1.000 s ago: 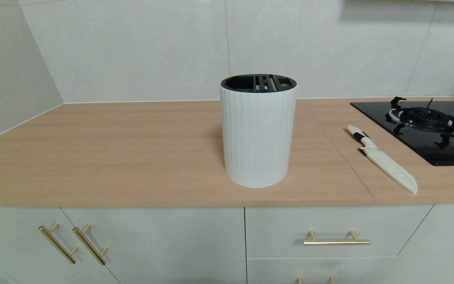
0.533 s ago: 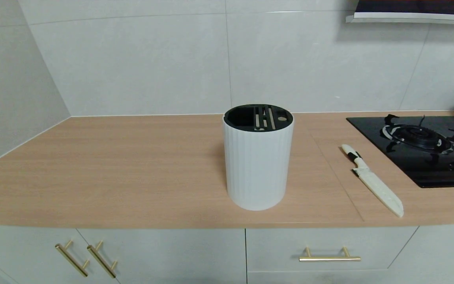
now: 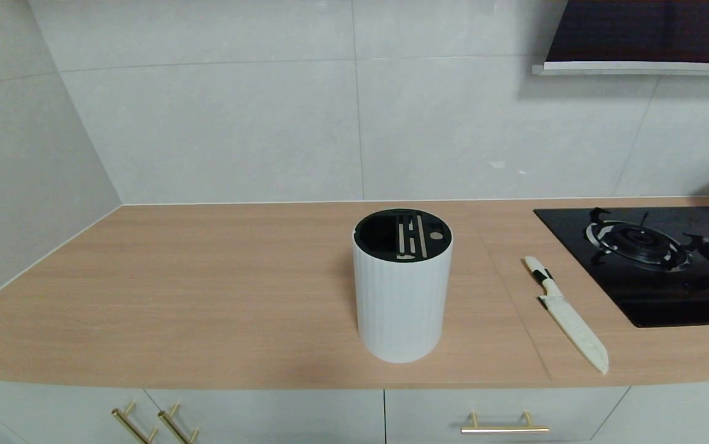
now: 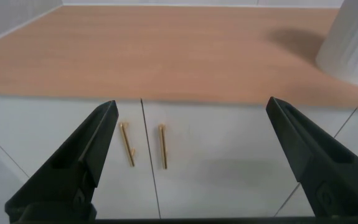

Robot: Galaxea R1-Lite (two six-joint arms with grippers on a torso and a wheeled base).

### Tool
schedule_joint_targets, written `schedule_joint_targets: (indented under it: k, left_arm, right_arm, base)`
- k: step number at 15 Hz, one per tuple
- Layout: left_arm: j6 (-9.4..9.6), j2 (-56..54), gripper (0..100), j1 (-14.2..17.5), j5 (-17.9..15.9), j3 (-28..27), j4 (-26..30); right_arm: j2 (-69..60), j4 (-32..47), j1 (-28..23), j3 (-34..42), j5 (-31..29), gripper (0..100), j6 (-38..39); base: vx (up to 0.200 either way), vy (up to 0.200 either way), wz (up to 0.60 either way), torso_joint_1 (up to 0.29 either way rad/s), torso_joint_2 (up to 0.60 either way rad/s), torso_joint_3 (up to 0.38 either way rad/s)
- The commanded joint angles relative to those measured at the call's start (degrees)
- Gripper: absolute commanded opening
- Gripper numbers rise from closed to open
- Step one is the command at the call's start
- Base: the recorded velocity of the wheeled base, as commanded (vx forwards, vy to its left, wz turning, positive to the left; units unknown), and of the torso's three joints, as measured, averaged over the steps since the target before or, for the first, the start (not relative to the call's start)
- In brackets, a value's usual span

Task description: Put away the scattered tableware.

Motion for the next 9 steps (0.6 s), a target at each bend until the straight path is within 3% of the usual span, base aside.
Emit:
schedule_joint_targets:
  k: [1,9]
  left_arm:
    - [-0.01,0.0,100,-0.1,0.0,0.0,0.0]
    - [-0.01,0.0,100,0.0,0.0,0.0,0.0]
  right_arm:
    - [0.1,0.0,0.0,0.0,0.0,100,0.0]
    - [0.1,0.0,0.0,0.0,0.0,100,-0.1]
  base:
    - [0.0,0.0,0.0,0.251,-0.57,-0.315]
    - [0.0,0.0,0.0,0.242,-0.53,-0.292]
